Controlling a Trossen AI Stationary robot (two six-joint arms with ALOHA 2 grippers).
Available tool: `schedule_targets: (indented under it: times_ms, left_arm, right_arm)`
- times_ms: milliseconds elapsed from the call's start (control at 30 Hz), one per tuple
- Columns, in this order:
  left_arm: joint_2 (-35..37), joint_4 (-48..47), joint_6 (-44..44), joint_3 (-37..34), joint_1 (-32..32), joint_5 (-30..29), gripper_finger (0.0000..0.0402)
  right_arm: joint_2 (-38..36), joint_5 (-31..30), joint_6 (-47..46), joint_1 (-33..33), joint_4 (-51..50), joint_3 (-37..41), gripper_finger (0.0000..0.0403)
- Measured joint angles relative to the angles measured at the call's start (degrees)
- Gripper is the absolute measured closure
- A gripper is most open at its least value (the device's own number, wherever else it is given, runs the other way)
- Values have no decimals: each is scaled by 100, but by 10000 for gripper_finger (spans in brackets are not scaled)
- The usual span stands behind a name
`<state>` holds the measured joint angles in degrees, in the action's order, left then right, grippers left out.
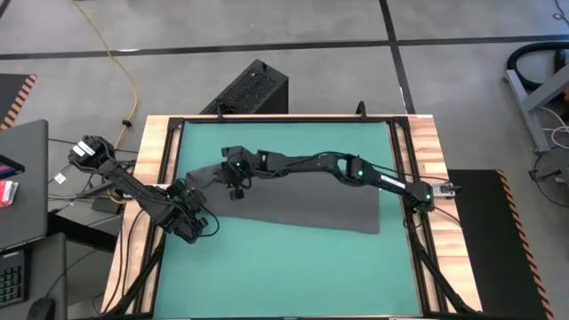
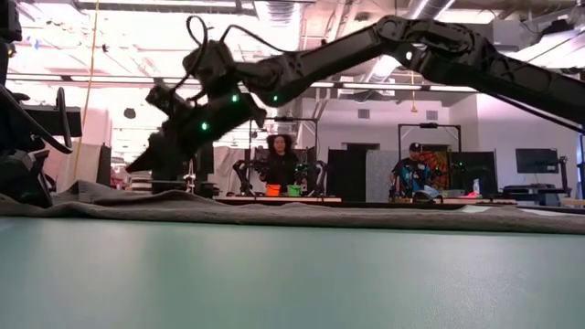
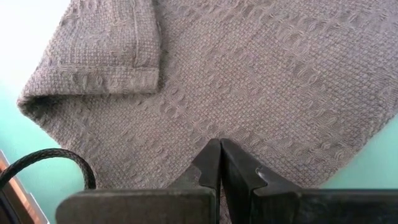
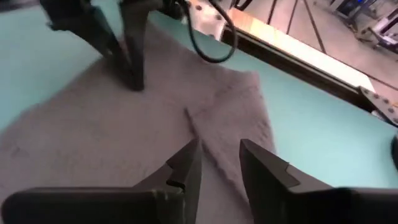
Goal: Roll towel
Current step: Roll the gray towel
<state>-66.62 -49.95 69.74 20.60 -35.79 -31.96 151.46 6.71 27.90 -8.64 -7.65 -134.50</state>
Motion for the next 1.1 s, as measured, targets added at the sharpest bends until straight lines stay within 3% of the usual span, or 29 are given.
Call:
schedule_targets:
  times_ms: [233,367,500,667,767,900,1100]
  left_arm:
    - [-3,115,49,0,0,-27,401]
    - [-8,464,-330,220,0,-197,401]
    - [3,-354,-543,977,64,-832,401]
    - [3,-1668,-348,1432,107,-963,401]
    - [3,-1773,27,1246,116,-1097,401]
    - [199,-1071,190,726,137,-1445,401]
    - [1138,-679,-27,242,380,-1723,401]
  right_arm:
    - [-35,127,-53,-2,127,-26,309]
    - [-38,119,-231,-6,-288,-24,325]
    - [-227,92,-262,-13,-837,-21,333]
    - [-293,440,-504,86,-1317,-28,346]
    - [-334,773,-600,254,-1718,-31,355]
    - [-378,806,-390,532,-2319,-52,375]
    - [-310,760,-201,743,-2596,90,395]
